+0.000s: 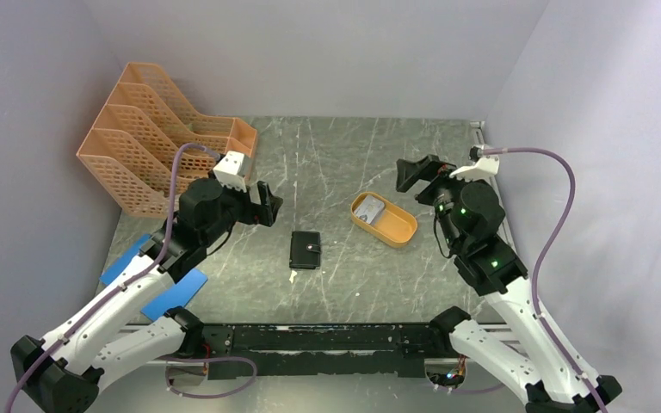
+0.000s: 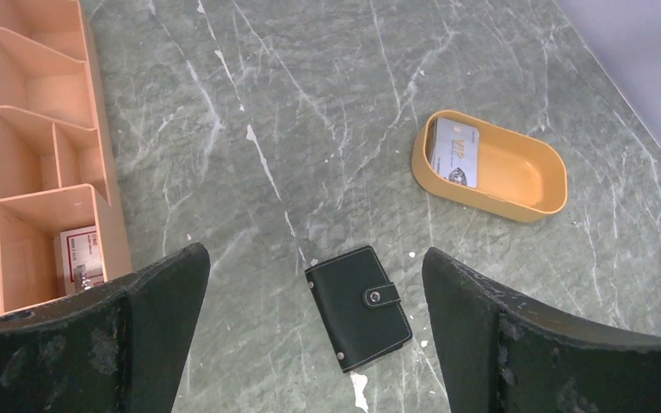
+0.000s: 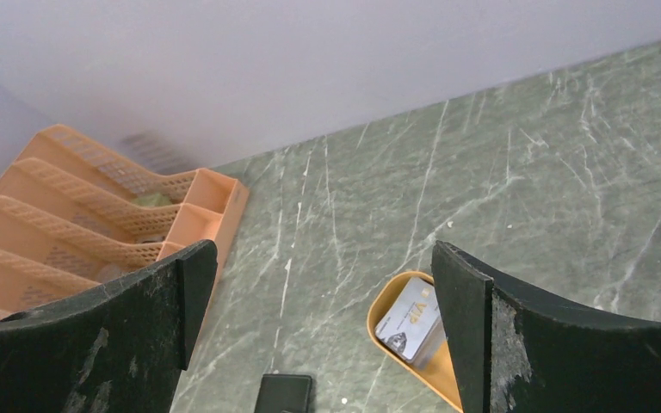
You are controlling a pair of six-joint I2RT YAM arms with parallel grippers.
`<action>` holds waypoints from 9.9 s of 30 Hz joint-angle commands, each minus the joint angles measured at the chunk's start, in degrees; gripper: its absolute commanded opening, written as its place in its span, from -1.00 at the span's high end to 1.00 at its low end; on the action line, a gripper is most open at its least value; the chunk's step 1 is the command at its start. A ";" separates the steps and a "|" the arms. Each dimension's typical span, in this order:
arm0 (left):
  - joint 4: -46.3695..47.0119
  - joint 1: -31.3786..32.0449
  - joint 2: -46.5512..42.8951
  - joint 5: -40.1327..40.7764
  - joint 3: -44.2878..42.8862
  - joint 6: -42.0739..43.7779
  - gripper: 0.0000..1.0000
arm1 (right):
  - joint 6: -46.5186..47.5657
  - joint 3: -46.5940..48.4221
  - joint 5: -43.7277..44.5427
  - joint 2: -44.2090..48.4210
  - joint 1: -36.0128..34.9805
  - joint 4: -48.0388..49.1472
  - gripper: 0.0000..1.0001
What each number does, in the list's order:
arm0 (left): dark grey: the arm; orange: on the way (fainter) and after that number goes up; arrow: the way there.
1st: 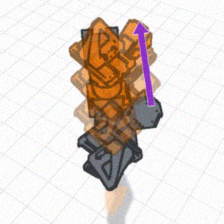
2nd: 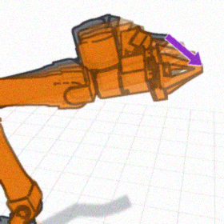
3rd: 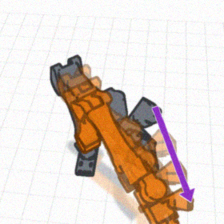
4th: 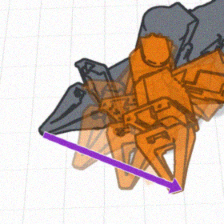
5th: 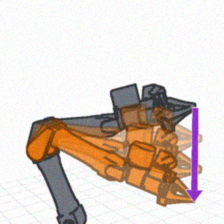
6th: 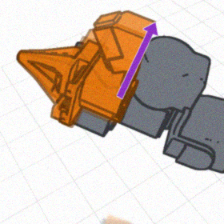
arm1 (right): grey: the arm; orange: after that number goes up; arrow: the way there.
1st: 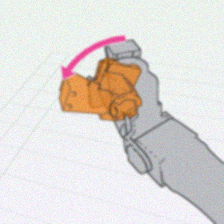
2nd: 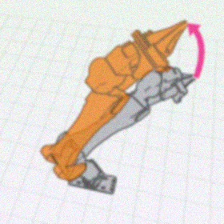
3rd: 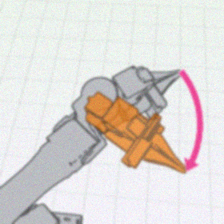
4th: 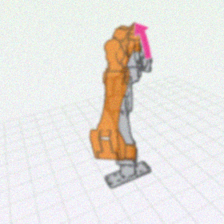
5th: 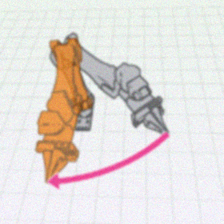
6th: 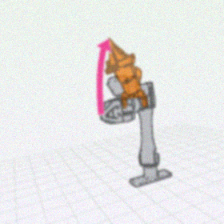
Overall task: Put the credit cards into the card holder
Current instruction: Open the card holder at the center of the board.
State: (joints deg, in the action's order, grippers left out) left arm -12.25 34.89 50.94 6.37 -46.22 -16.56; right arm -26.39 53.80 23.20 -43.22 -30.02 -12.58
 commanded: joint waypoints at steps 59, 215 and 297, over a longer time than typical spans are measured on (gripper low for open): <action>5.05 -0.27 12.57 -19.76 11.84 -21.32 -0.32 | -18.00 -2.49 -5.07 -41.27 -26.76 -0.09 -0.37; 20.54 5.93 39.06 -11.97 13.80 -29.93 0.90 | 13.26 -5.02 9.46 -60.61 -30.27 16.26 0.16; 9.33 5.89 22.80 -8.22 14.98 -24.45 -0.38 | -27.08 -23.06 -12.12 -34.73 -24.38 14.14 -0.15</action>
State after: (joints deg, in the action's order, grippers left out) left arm -5.28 40.75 73.93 -1.30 -31.64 -41.52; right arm -50.59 30.15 13.21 -75.94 -56.40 -2.42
